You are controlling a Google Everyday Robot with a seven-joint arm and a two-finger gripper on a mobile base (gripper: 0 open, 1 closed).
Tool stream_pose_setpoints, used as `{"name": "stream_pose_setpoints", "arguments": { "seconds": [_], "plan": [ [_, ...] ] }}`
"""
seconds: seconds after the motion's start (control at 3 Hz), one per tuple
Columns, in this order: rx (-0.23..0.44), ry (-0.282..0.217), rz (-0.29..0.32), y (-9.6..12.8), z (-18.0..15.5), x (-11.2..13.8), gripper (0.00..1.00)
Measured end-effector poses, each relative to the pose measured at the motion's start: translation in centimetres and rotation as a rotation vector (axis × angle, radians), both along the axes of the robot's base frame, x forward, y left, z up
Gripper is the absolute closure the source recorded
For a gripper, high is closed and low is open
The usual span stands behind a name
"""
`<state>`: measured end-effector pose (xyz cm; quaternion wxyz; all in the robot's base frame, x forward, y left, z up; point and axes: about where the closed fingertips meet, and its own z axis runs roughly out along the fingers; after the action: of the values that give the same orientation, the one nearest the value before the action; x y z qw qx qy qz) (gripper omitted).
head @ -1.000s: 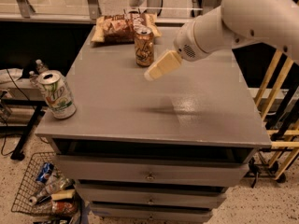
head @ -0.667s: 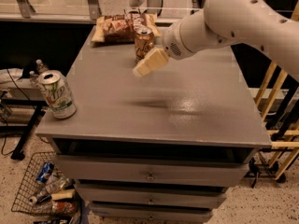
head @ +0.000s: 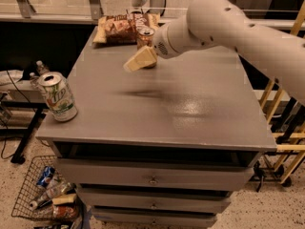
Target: Move orange can near 7up can
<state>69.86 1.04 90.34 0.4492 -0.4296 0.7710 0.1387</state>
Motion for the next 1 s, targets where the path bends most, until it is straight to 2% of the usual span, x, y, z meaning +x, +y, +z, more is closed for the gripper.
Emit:
{"name": "stream_pose_setpoints", "arguments": {
  "seconds": [0.33, 1.0],
  "plan": [
    [0.016, -0.009, -0.048, 0.0, -0.3, 2.3, 0.0],
    [0.048, -0.002, -0.087, 0.3, -0.5, 4.9, 0.0]
  ]
}}
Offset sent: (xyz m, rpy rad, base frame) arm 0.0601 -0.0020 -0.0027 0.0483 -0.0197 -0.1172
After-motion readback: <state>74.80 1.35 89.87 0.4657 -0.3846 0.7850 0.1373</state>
